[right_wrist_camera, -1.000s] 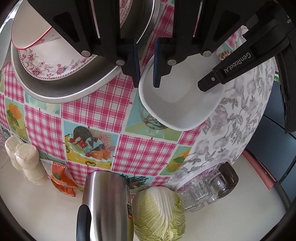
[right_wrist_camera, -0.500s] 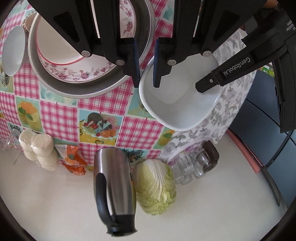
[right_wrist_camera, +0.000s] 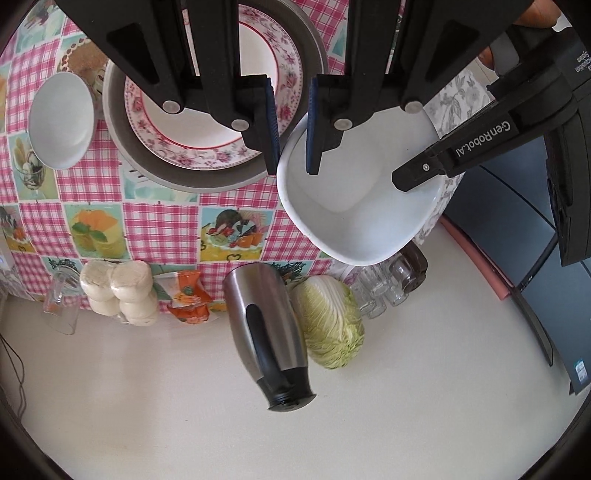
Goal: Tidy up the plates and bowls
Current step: 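Lift the white square bowl with both tools and carry it over the basin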
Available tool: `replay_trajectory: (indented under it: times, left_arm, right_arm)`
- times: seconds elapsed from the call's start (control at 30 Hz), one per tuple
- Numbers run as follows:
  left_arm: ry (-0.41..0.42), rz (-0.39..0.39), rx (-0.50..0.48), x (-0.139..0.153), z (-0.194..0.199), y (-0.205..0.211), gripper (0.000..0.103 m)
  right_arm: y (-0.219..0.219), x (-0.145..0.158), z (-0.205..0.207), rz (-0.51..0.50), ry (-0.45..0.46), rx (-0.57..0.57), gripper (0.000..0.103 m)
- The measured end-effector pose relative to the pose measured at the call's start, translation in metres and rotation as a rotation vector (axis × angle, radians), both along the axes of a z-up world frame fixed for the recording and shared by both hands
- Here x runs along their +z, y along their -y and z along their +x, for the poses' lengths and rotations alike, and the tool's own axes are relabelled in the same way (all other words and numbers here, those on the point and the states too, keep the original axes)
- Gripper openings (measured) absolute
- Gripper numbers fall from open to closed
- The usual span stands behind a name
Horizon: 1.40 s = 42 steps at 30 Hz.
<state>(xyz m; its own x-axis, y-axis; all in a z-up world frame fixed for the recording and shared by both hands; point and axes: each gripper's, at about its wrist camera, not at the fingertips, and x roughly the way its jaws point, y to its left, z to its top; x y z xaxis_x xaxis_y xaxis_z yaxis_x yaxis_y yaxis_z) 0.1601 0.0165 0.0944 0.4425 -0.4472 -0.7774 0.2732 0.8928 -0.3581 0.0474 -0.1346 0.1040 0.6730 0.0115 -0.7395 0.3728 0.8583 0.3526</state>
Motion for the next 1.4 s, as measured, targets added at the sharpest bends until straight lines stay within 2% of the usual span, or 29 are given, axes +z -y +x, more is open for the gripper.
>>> replay_trajectory:
  times: [0.5, 0.97, 1.17, 1.4]
  left_arm:
    - [0.087, 0.115, -0.14, 0.015, -0.059, 0.073, 0.016]
    - [0.128, 0.132, -0.193, 0.023, -0.097, 0.108, 0.016]
    - [0.123, 0.143, -0.209, 0.019, -0.103, 0.113, 0.016]
    - [0.078, 0.152, -0.206, 0.003, -0.101, 0.109, 0.016]
  right_arm:
    - [0.042, 0.017, -0.07, -0.028, 0.066, -0.14, 0.015]
    - [0.065, 0.023, -0.115, -0.033, 0.076, -0.203, 0.015]
    - [0.071, 0.016, -0.125, -0.004, 0.064, -0.215, 0.016]
    - [0.07, 0.006, -0.126, 0.022, 0.036, -0.205, 0.017]
